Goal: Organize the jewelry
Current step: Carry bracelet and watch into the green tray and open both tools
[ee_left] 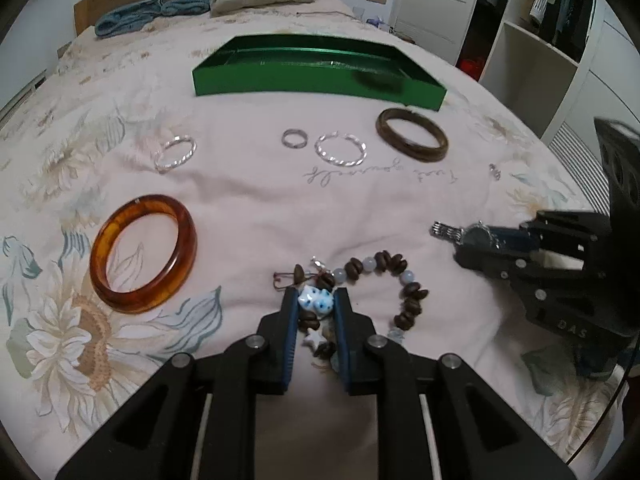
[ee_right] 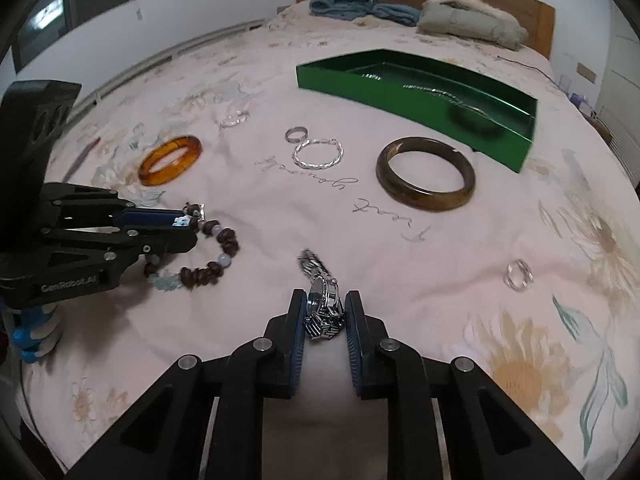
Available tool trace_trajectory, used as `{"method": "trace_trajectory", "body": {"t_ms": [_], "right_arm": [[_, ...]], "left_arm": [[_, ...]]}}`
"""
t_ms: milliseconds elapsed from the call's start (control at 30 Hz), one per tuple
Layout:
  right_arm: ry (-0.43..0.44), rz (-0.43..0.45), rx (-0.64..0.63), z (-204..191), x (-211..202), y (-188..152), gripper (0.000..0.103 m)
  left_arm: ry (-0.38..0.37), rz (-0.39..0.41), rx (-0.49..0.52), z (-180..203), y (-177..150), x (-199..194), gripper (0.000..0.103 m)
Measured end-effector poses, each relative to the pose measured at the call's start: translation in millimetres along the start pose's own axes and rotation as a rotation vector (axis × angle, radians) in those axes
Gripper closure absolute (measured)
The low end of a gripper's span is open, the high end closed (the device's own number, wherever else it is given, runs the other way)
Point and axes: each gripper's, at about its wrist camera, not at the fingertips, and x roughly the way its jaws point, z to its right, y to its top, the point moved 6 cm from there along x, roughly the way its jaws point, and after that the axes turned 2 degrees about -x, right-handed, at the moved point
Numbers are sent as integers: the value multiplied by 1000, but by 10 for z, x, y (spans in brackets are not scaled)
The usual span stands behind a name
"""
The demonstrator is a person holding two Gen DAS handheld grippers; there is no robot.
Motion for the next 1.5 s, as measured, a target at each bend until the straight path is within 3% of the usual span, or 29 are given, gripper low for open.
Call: {"method": "trace_trajectory", "body": {"t_ms": [133, 267, 533, 733, 933, 1067, 1233, 1367, 1500], "right_arm": [[8, 57, 65, 36, -238, -63, 84], [-7, 113, 113, 151, -471, 33, 84], [-83, 241, 193, 743, -767, 959, 84], [-102, 256, 240, 1265, -459, 1748, 84], [-119, 179, 295, 1767, 267, 2029, 84], [-137, 88, 316, 2058, 740, 1999, 84], [-162, -12, 283, 2237, 1080, 1945, 84], [-192, -44, 198, 2175, 1157, 1954, 83], [-216, -62, 175, 2179, 1152, 1967, 70]], "left_arm": [[5, 40, -4, 16, 97, -172, 87], [-37, 85, -31, 10, 405, -382, 87], [-51, 184, -83, -73, 1602, -555, 87], [31, 174, -83, -170, 2650, -64, 87], [100, 102, -76, -251, 3142, 778, 87], [132, 58, -76, -322, 3323, 1305, 87], [192, -28, -122, -594, 3288, 1815, 87], [219, -69, -122, -719, 3150, 1981, 86], [201, -69, -124, -707, 3120, 1921, 86]]}}
